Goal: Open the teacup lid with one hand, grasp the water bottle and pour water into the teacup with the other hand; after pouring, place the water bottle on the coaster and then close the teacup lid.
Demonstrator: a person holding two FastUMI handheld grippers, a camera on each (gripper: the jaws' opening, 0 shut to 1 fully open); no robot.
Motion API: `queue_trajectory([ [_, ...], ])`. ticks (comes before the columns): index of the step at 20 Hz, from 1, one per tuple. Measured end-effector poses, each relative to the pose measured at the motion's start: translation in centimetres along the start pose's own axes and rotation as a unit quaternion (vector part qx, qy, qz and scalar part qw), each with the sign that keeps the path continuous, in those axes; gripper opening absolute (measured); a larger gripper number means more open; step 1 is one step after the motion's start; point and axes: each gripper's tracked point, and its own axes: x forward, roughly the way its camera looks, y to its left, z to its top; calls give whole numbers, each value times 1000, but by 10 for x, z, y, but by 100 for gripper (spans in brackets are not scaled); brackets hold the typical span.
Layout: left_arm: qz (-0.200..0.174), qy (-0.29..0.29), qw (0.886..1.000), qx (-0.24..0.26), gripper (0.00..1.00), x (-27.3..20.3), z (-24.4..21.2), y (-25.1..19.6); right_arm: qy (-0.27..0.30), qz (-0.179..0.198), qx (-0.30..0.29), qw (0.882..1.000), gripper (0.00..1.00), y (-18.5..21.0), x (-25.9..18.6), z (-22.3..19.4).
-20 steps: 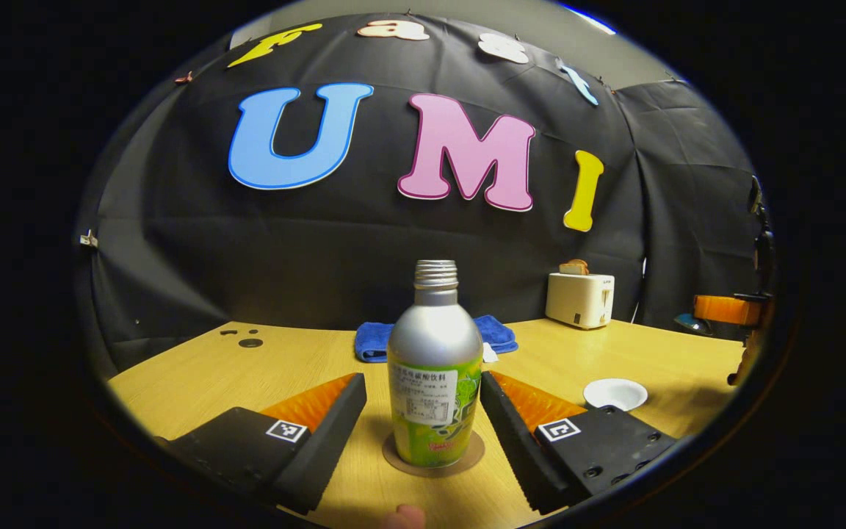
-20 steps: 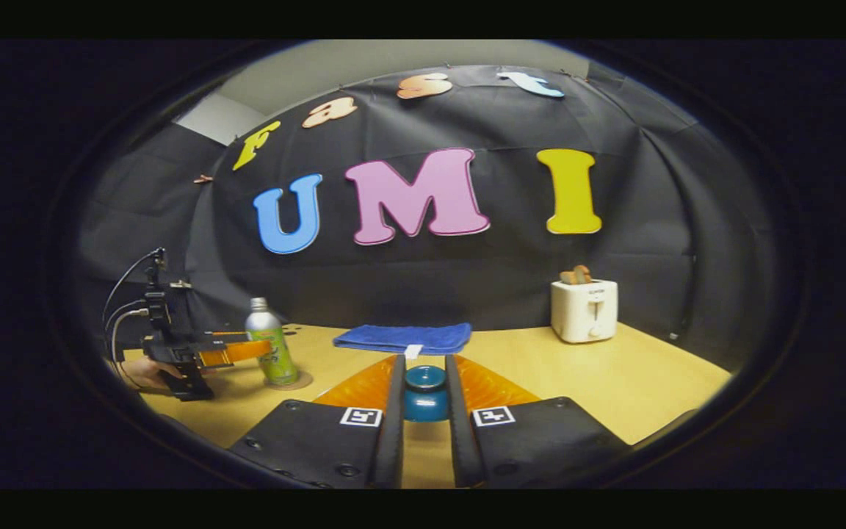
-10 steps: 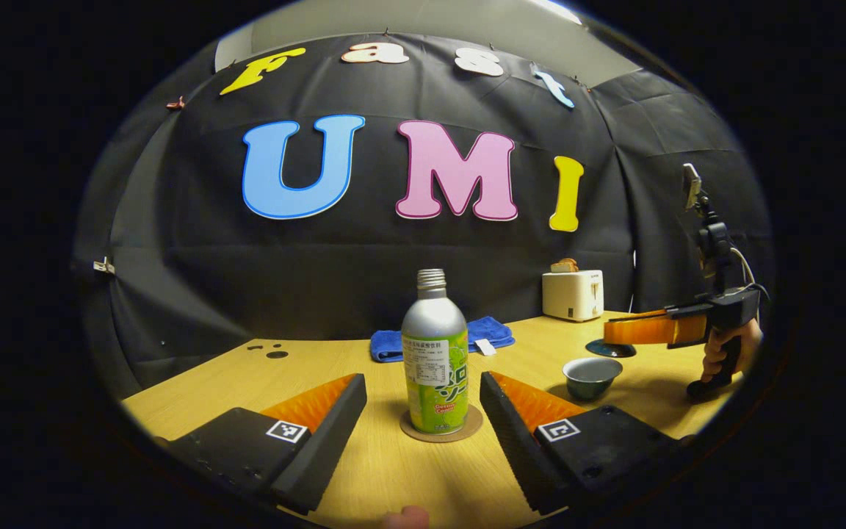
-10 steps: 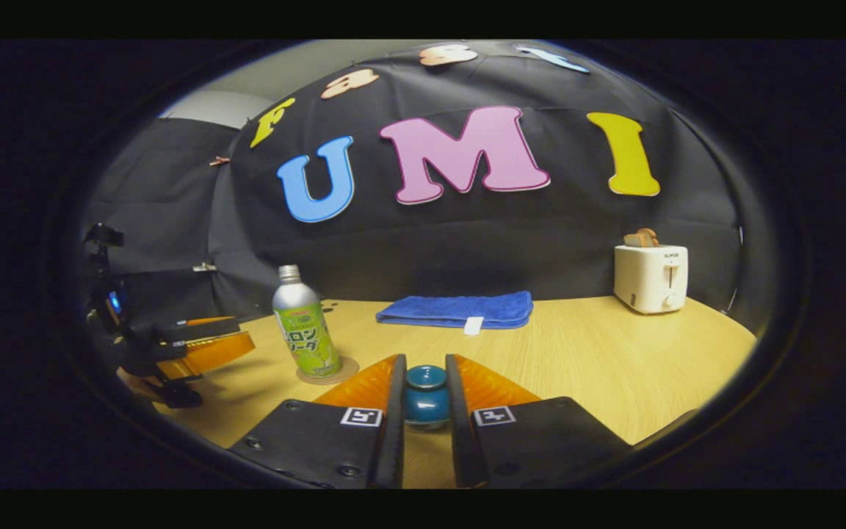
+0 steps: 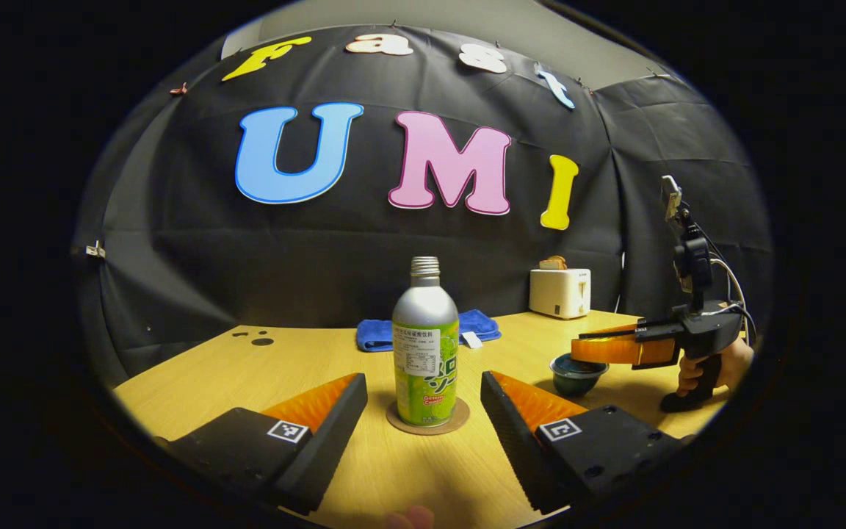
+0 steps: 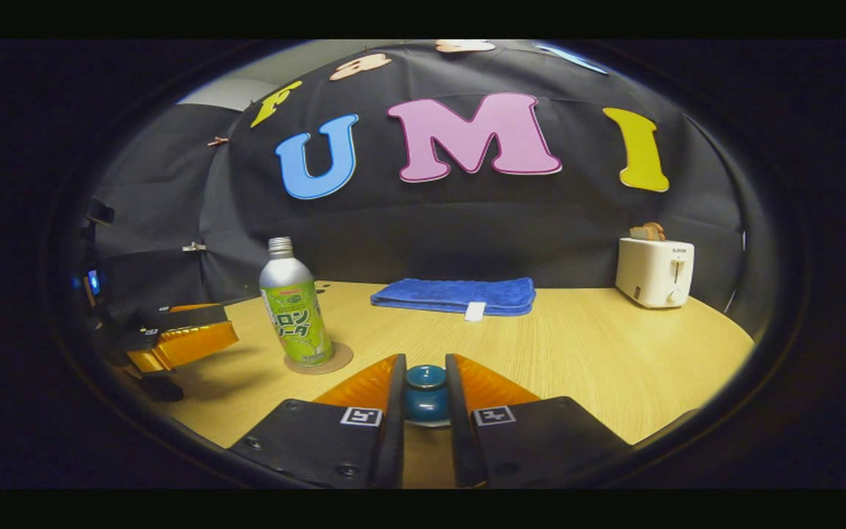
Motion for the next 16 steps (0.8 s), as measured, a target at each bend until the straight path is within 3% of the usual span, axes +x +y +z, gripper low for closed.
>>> queue_trajectory([
  [1,0,-1,1000,0,98,0,0,0,1,-3,-2,1000,26,-2,1,-1],
  [3,-2,-1,1000,0,98,1,-1,0,6,-6,-6,1000,30,-3,4,-3],
  [9,-3,-1,1000,0,98,1,0,0,21,-3,-14,1000,26,-2,5,-7],
  [10,-3,-1,1000,0,98,1,-1,0,22,-4,-11,1000,35,-3,5,-7],
  [11,-2,-1,1000,0,98,1,-1,0,22,-6,-8,1000,36,-3,6,-7],
  [12,-1,-1,1000,0,98,2,-1,1,22,-7,-5,1000,28,-4,5,-7],
  [16,3,-1,1000,0,98,2,-2,2,7,-22,2,1000,37,-10,2,-2],
])
